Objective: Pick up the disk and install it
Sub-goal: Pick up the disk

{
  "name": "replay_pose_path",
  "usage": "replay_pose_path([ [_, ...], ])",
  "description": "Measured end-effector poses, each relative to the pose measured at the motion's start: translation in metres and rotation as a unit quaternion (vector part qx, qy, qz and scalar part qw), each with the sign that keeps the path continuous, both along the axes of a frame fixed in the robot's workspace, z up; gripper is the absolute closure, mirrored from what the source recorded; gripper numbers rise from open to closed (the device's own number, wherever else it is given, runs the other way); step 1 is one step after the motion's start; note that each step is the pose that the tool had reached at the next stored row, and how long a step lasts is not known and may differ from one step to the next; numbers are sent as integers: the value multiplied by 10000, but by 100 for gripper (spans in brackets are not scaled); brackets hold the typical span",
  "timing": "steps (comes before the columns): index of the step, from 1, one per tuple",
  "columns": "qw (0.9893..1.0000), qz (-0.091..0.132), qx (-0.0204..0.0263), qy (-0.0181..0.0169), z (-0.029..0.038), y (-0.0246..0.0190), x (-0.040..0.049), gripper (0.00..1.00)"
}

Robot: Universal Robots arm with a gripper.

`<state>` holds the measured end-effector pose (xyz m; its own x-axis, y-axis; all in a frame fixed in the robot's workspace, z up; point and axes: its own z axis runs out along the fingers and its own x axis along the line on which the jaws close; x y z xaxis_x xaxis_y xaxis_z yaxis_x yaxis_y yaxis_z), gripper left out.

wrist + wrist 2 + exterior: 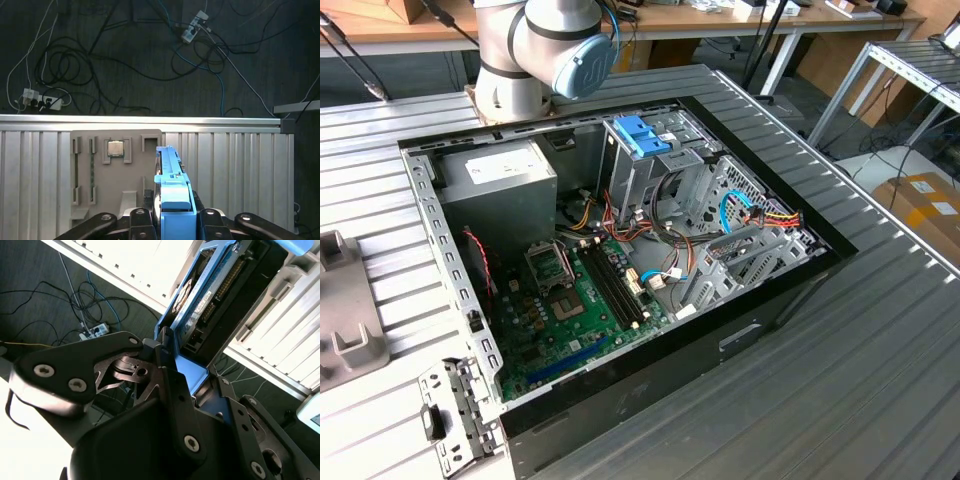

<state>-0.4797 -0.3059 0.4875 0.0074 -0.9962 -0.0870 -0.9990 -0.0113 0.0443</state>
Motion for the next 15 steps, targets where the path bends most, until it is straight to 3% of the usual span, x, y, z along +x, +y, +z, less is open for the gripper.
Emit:
replay_pose_path([
  [15, 10000, 0, 5, -1, 111, 0, 0, 63],
])
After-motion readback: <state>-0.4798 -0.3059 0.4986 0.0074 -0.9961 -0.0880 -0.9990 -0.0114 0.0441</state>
